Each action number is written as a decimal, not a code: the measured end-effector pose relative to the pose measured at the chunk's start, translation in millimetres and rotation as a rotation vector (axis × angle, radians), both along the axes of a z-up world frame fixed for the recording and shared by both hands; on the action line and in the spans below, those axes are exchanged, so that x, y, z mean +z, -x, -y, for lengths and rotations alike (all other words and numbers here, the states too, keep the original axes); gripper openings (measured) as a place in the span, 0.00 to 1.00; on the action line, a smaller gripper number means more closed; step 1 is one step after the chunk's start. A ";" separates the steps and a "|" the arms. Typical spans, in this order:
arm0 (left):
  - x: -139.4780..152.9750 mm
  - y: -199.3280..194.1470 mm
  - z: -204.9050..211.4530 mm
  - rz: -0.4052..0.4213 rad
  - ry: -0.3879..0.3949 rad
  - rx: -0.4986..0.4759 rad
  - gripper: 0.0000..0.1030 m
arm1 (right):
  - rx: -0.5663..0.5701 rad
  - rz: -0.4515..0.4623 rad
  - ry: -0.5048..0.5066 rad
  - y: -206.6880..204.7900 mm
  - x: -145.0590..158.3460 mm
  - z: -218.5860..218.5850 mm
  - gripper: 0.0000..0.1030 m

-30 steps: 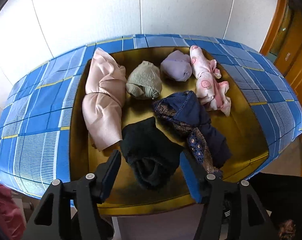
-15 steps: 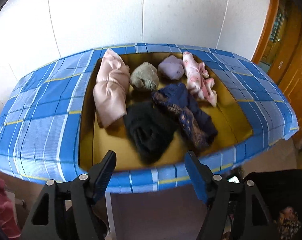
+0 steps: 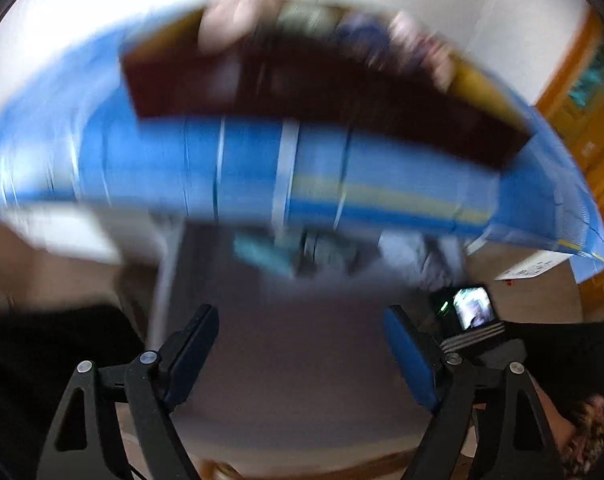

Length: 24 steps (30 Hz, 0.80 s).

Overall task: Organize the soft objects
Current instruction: 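Return the left tool to the shelf while the right tool holds the cream sock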

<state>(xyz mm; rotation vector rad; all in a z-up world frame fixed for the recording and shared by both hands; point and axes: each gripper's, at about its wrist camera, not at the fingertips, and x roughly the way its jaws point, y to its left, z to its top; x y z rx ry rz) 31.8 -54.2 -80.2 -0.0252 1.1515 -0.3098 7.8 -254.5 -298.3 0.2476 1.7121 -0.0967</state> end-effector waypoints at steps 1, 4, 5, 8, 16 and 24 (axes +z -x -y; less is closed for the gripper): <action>-19.7 -3.5 0.2 -0.066 0.010 0.029 0.82 | 0.000 0.000 0.000 -0.1 0.0 0.2 0.33; -64.9 -13.6 -0.7 -0.184 -0.004 0.117 0.81 | -0.005 0.001 -0.001 0.4 0.2 0.2 0.33; -76.8 -16.6 -2.9 -0.206 0.004 0.151 0.81 | -0.007 0.001 -0.002 0.4 0.3 0.3 0.33; -110.1 -33.0 -8.1 -0.276 0.063 0.283 0.81 | -0.007 -0.001 0.000 -0.4 0.5 0.6 0.33; -178.7 -73.2 -7.0 -0.406 0.173 0.570 0.82 | -0.049 0.009 -0.017 1.5 2.2 8.6 0.30; -189.6 -107.4 -14.9 -0.368 0.210 0.737 0.86 | -0.085 0.019 -0.054 2.8 3.4 16.4 0.29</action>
